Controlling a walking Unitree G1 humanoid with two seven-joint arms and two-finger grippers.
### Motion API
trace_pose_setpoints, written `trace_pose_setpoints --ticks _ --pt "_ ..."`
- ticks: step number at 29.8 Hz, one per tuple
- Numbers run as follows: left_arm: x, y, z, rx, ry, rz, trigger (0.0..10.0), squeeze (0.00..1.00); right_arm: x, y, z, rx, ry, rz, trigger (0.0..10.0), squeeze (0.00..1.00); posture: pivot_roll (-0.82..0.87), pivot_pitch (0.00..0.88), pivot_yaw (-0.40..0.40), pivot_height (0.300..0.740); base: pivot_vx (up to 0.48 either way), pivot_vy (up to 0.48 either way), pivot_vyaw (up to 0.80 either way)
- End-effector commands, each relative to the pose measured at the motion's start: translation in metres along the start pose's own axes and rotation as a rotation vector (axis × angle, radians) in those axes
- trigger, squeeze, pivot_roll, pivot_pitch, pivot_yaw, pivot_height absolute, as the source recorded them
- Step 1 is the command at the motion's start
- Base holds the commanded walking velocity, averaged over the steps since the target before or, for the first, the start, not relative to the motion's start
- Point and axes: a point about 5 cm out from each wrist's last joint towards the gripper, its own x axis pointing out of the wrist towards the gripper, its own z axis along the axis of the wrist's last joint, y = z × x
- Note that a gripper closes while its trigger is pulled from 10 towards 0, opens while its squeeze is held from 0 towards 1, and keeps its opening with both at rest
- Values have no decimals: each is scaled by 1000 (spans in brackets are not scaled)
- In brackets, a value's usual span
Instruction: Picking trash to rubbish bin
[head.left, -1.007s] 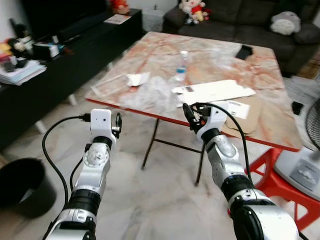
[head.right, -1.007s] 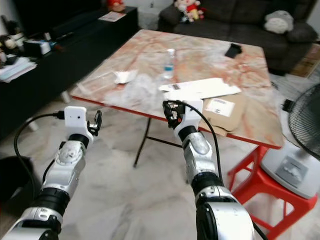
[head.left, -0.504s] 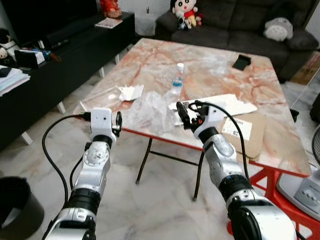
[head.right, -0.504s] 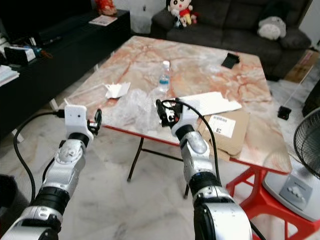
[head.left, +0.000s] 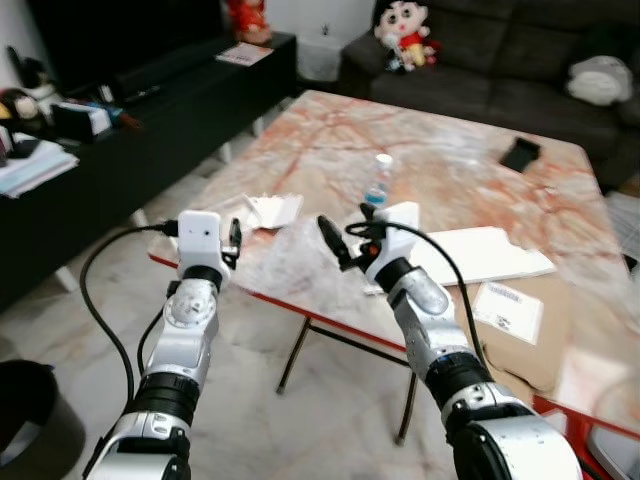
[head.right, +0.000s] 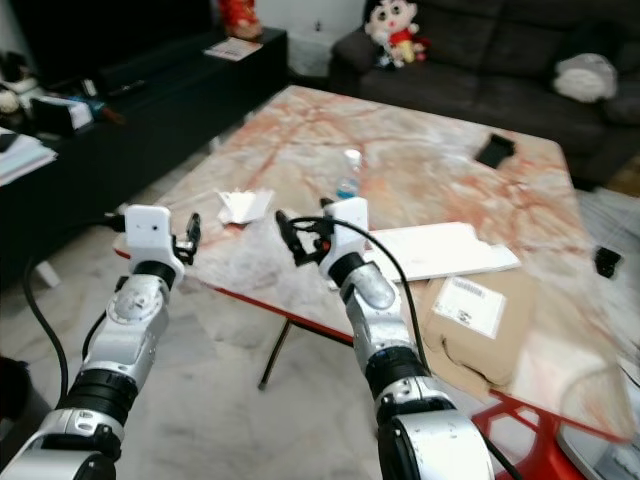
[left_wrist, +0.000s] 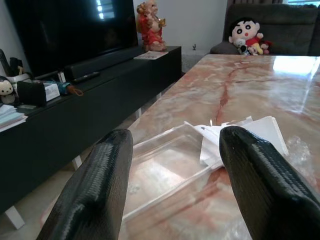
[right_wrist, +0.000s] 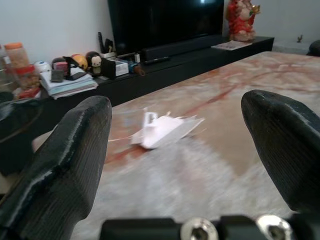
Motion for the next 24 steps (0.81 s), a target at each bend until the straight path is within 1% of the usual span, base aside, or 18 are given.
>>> trace_pose_setpoints --ticks 1,3,7,10,16,24 --pt "2 -10 6 -13 -26 -23 10000 0 -4 -10 3 -13 -8 -26 10000 0 3 0 -75 740 435 0 569" --pt "2 -10 7 -13 -27 -23 10000 0 -4 -10 3 -15 -7 -25 10000 0 3 0 -75 740 435 0 547" --pt "2 -9 7 -14 -30 -22 10000 0 -4 -9 3 -3 -4 -19 10000 0 3 0 -75 740 433 0 0" --pt "2 -9 8 -14 -30 -22 10000 0 -4 -5 1 -29 10 2 10000 0 3 0 -75 740 433 0 0" --pt "2 -9 8 -15 -31 -24 10000 0 -4 0 -1 -32 15 28 10000 0 3 0 -75 740 412 0 0" --pt "1 -10 8 -18 -34 -36 10000 0 -5 -1 -3 3 16 24 10000 0 2 0 -72 740 0 0 0"
